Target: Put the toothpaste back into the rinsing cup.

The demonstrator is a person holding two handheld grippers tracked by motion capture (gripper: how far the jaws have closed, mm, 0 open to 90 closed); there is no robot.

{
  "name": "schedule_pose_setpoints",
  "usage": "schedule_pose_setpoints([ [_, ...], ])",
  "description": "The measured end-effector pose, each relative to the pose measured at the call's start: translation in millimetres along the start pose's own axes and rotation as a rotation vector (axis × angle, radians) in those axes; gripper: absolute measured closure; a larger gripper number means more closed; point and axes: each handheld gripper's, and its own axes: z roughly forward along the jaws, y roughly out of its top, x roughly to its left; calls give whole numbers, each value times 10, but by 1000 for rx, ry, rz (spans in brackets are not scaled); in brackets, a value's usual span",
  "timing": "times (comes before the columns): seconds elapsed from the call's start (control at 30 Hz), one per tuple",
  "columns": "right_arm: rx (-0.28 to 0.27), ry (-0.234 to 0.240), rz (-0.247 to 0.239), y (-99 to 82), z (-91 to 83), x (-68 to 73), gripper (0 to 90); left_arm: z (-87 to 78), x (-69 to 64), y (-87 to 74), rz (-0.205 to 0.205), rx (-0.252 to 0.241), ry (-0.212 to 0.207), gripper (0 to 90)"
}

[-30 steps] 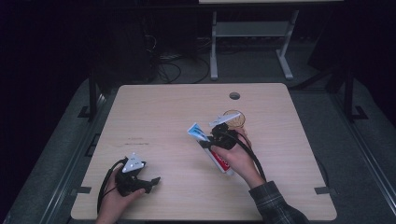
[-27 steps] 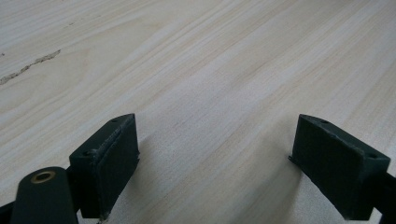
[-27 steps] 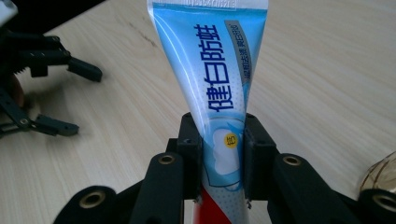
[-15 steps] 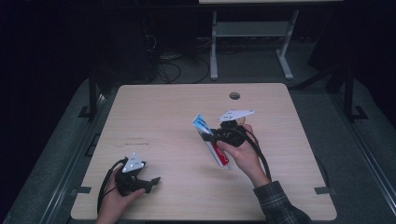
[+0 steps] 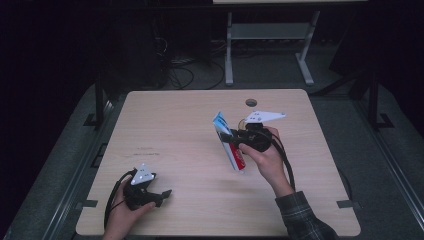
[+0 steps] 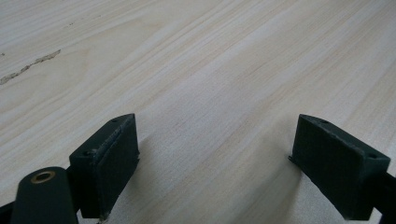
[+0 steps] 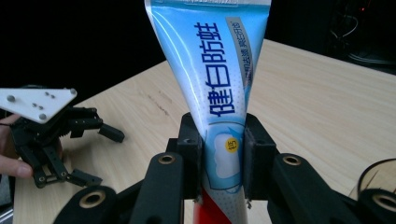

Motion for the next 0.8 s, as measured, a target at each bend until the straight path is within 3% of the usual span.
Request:
schedule_pose_setpoints([
  [0.8,-106,-44,21,311,-216,-156,724,0,0,0,-1,-1,-1,134],
])
